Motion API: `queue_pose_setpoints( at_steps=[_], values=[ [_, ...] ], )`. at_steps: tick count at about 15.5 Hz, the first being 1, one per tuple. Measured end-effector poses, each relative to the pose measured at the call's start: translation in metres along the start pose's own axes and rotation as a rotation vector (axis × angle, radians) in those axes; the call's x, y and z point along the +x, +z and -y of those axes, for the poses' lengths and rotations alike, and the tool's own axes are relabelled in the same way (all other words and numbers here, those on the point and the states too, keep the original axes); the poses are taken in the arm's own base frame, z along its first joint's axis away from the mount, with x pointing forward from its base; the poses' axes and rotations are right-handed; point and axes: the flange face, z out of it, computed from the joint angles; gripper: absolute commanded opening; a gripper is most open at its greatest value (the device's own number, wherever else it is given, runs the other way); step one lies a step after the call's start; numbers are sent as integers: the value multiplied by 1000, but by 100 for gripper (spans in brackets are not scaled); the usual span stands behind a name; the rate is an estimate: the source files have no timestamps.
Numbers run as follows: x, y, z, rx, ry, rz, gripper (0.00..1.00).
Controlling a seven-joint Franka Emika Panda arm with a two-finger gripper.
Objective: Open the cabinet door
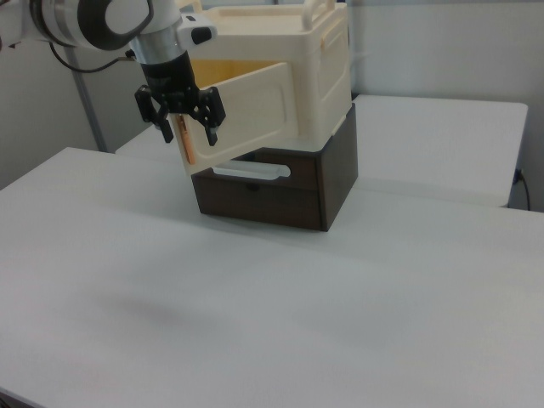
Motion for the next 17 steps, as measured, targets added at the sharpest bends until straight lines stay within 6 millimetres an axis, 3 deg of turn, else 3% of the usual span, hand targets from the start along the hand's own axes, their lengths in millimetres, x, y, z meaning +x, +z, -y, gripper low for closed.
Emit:
queue_pose_setpoints(
  at_steps=[5,8,13,17],
  values=[
    [-61,-31,-40,55,95,162,100],
    [-85,-49,-46,75,131,199,100],
    [-85,-49,-39,66,240,214,100],
    [-73,-48,-35,41,306,161,100]
  ],
)
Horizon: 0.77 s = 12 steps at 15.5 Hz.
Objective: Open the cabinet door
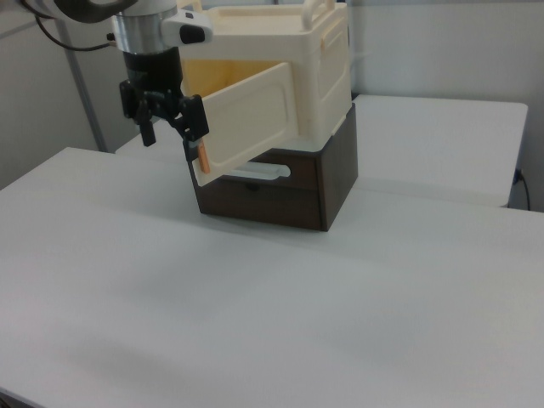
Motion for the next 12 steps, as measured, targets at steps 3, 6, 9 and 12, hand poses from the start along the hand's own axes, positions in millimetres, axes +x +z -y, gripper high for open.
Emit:
queue_pose_setpoints(
  at_steps=[3,6,9,12],
  values=[
    [11,9,4,-5,36,-12,100],
    [25,25,11,-11,41,-5,100],
    [33,34,13,-16,40,3,100],
    [36,36,13,-18,40,3,100]
  ],
)
